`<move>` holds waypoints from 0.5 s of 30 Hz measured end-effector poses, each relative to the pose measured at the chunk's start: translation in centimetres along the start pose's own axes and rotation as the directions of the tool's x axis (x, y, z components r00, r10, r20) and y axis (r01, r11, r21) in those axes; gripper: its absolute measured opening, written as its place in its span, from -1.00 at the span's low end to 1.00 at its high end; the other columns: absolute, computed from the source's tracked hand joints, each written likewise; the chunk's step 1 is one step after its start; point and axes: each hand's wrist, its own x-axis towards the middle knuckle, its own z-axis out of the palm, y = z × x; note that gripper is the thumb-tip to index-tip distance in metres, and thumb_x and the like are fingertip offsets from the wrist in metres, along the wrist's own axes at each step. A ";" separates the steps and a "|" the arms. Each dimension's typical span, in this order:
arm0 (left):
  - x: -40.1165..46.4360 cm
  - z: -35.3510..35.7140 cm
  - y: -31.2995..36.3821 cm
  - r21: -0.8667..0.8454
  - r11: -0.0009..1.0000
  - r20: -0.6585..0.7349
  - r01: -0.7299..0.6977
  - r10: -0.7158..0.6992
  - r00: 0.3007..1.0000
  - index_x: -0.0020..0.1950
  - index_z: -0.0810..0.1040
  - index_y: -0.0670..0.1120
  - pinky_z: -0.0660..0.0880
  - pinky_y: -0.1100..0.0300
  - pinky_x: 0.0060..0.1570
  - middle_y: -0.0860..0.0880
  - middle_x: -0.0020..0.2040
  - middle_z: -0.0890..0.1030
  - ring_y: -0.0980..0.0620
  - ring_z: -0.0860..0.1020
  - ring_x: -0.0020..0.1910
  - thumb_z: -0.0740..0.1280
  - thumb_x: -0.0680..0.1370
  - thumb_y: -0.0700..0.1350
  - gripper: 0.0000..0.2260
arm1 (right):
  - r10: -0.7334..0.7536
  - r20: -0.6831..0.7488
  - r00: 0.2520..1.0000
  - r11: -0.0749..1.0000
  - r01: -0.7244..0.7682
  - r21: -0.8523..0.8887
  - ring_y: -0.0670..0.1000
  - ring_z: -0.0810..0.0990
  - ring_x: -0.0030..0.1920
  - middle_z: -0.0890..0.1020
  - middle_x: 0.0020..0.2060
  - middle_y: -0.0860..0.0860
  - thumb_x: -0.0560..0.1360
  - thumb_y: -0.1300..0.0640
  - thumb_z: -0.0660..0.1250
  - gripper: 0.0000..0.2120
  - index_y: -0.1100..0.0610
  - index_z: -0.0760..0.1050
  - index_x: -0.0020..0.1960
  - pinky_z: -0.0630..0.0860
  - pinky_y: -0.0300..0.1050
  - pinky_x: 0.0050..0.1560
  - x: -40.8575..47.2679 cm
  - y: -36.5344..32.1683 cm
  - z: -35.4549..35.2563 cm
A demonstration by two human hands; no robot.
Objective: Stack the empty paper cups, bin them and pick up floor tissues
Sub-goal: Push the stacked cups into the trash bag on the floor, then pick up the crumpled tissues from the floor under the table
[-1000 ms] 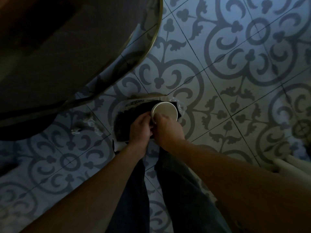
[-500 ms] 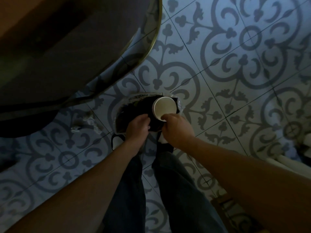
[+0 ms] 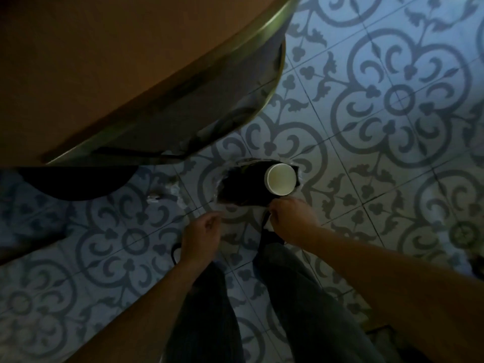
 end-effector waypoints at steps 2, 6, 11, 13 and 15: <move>-0.8 -0.8 -1.3 -0.069 0.996 -0.044 0.060 -0.063 0.997 0.02 0.62 -0.01 0.54 0.16 -0.12 0.11 -0.18 0.59 0.10 0.54 -0.18 0.25 0.59 -0.13 -0.85 | -0.055 0.013 0.998 0.998 0.055 -0.015 0.07 0.57 -0.11 0.61 -0.14 0.06 0.51 0.08 0.18 -0.80 0.13 0.54 -0.10 0.51 -0.08 -0.09 -0.2 -1.4 0.7; -2.5 -2.3 -4.6 -0.139 0.982 -0.046 0.130 -0.138 0.989 0.00 0.61 0.07 0.60 0.07 -0.01 0.08 -0.09 0.62 0.10 0.56 -0.11 0.25 0.58 -0.08 -0.85 | -0.120 0.044 0.992 0.989 0.123 -0.080 0.02 0.52 -0.06 0.51 -0.13 -0.02 0.51 0.07 0.21 -0.85 0.08 0.53 -0.03 0.44 -0.10 -0.04 -0.3 -4.8 2.5; -4.7 -5.3 -10.2 -0.115 0.990 -0.058 0.085 -0.092 0.994 0.01 0.62 0.02 0.54 0.22 -0.07 0.03 0.00 0.63 0.10 0.58 -0.06 0.24 0.57 -0.11 -0.84 | -0.136 0.021 0.991 0.987 0.137 -0.084 0.08 0.57 -0.04 0.57 -0.06 0.04 0.49 0.07 0.23 -0.86 0.09 0.52 -0.03 0.56 -0.01 -0.01 -1.2 -9.8 6.0; -5.9 -7.2 -12.1 -0.112 0.991 -0.101 0.069 -0.080 0.992 0.00 0.63 -0.03 0.52 0.26 -0.08 0.02 -0.02 0.64 0.10 0.57 -0.07 0.26 0.56 -0.13 -0.85 | -0.150 0.039 0.988 0.982 0.154 -0.111 0.06 0.53 -0.08 0.52 -0.12 0.02 0.49 0.09 0.24 -0.92 0.08 0.48 -0.09 0.49 -0.07 -0.07 -2.1 -12.3 7.3; -6.7 -9.0 -13.9 -0.084 0.995 -0.133 0.063 -0.074 0.988 -0.02 0.63 -0.05 0.50 0.31 -0.14 0.01 -0.02 0.65 0.12 0.57 -0.10 0.28 0.55 -0.14 -0.87 | -0.162 0.026 0.986 0.979 0.164 -0.118 0.07 0.51 -0.10 0.44 -0.19 -0.01 0.49 0.12 0.22 -0.94 0.06 0.41 -0.17 0.37 -0.13 -0.13 -2.8 -14.3 8.4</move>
